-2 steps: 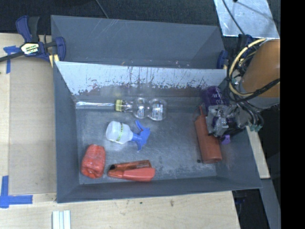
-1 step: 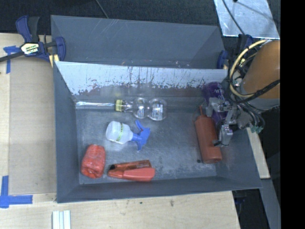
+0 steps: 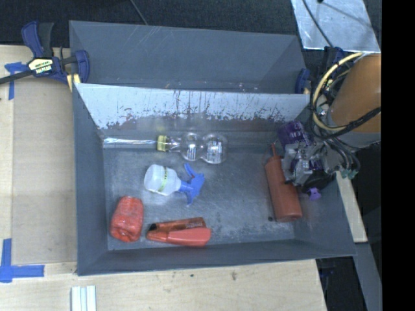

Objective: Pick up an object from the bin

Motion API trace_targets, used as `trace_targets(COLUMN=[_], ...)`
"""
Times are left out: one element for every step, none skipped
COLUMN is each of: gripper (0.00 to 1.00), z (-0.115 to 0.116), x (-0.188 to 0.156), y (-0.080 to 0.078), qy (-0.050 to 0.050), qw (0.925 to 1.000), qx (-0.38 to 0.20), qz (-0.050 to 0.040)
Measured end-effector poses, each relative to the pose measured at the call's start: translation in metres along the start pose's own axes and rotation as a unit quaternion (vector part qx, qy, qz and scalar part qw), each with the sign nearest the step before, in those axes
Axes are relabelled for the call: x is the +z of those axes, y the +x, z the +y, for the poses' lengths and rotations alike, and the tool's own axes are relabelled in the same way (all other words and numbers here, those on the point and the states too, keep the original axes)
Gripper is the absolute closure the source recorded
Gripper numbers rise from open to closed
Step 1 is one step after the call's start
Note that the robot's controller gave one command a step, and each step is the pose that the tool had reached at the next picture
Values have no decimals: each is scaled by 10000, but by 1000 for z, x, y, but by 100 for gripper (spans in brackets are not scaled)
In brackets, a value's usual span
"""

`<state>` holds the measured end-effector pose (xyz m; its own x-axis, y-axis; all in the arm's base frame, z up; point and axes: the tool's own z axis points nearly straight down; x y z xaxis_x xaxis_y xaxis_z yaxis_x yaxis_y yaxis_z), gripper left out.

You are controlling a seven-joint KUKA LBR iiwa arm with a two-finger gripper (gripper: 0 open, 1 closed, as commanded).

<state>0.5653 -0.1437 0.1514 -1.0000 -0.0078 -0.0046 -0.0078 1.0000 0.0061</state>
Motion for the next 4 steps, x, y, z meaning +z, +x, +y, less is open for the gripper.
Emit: trace_targets(gripper=[100, 100, 100, 0], z=[0, 5, 15, 22], x=[0, -31, -47, -56], y=[0, -1, 0, 23], qy=[0, 28, 34, 32], qw=[10000, 10000, 10000, 10000], qx=[0, 46, 4, -43], qz=[0, 13, -16, 9])
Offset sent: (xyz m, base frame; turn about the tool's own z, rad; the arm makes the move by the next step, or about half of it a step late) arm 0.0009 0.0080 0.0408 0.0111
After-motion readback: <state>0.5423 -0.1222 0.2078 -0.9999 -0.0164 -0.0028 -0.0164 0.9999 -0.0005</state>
